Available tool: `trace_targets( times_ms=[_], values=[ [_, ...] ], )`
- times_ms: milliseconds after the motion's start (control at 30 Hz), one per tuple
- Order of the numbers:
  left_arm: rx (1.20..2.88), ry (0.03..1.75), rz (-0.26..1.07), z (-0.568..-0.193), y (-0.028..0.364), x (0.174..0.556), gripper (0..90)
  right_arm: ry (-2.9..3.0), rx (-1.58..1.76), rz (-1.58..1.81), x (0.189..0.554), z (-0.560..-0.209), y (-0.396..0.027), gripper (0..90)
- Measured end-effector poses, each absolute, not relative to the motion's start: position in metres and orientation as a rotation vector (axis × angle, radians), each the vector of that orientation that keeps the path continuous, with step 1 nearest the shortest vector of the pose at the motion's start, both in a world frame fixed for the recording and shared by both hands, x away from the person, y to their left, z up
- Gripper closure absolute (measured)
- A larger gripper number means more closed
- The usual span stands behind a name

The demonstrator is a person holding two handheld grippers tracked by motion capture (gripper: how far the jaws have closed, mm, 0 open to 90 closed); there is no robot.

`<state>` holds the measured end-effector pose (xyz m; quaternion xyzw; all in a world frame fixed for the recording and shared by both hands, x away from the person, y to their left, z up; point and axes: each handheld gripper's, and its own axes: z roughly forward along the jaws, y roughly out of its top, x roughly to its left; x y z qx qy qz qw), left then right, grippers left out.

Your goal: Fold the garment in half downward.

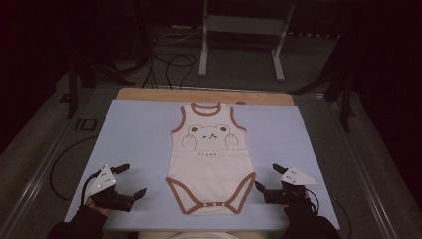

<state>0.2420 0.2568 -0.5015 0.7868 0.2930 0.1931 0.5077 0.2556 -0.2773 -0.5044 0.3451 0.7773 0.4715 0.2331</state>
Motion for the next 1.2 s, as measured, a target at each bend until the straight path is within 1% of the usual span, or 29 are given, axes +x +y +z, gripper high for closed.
trace_targets(
  times_ms=[367,733,933,1200],
  values=[
    [1.893,0.698,0.456,-0.501,0.256,0.243,0.1,2.179,0.936,1.287,0.256,-0.503,-0.273,9.6],
    [1.915,0.653,0.424,-0.492,0.247,0.241,0.1,2.196,0.979,1.33,0.253,-0.49,-0.271,9.3],
    [1.941,0.616,0.404,-0.481,0.24,0.241,0.1,2.223,0.972,1.309,0.251,-0.477,-0.265,9.3],
    [1.918,0.619,0.387,-0.457,0.241,0.248,0.1,2.222,0.928,1.282,0.254,-0.445,-0.262,9.3]
  ],
)
